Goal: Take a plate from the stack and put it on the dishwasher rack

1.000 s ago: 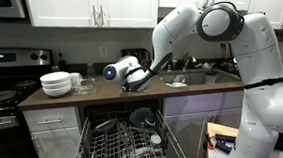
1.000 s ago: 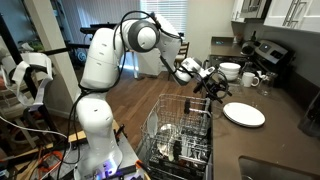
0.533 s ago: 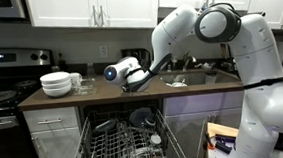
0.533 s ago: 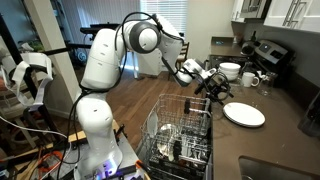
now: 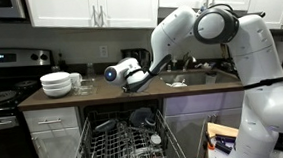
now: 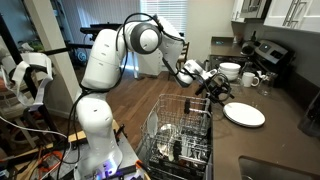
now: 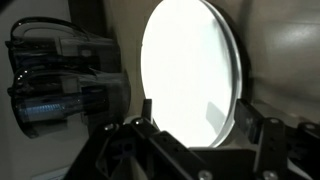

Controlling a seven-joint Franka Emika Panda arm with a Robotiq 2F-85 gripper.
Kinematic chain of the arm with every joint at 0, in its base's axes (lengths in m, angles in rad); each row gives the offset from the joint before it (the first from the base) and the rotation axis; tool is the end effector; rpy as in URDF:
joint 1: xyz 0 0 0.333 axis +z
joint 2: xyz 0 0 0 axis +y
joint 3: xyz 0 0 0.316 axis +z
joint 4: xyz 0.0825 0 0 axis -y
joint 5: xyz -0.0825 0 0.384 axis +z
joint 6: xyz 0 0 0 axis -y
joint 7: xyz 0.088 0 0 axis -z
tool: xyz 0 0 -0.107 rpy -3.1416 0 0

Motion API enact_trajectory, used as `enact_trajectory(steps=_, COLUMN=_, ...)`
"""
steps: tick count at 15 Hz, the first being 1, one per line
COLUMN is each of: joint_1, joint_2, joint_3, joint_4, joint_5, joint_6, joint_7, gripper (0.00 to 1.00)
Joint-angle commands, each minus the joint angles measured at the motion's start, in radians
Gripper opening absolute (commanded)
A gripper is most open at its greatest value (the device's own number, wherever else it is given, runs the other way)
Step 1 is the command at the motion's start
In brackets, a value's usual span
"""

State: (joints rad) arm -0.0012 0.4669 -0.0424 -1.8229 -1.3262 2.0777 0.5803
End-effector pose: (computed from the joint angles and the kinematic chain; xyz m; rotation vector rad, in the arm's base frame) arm 0.6456 -0.0753 0.2942 2.0404 0.2380 0.1276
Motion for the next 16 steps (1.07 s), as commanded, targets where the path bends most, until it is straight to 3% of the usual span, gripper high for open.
enact_trajectory(steps=1, joint_1=-0.017, joint_2=0.018, joint_3=0.005, joint_4=0.032, joint_5=0.027, joint_6=0.015, joint_7=-0.05, gripper=0.84)
enact_trajectory(steps=8, joint_1=-0.023, joint_2=0.021, joint_3=0.002, joint_4=0.03, joint_5=0.028, joint_6=0.014, joint_7=-0.052, gripper=0.68)
enact_trajectory(steps=14, joint_1=-0.033, joint_2=0.03, joint_3=0.0, joint_4=0.033, joint_5=0.034, joint_6=0.021, joint_7=-0.053, gripper=0.78)
enact_trajectory(steps=16, joint_1=-0.036, joint_2=0.032, joint_3=-0.001, joint_4=0.036, joint_5=0.035, joint_6=0.025, joint_7=-0.054, gripper=0.75)
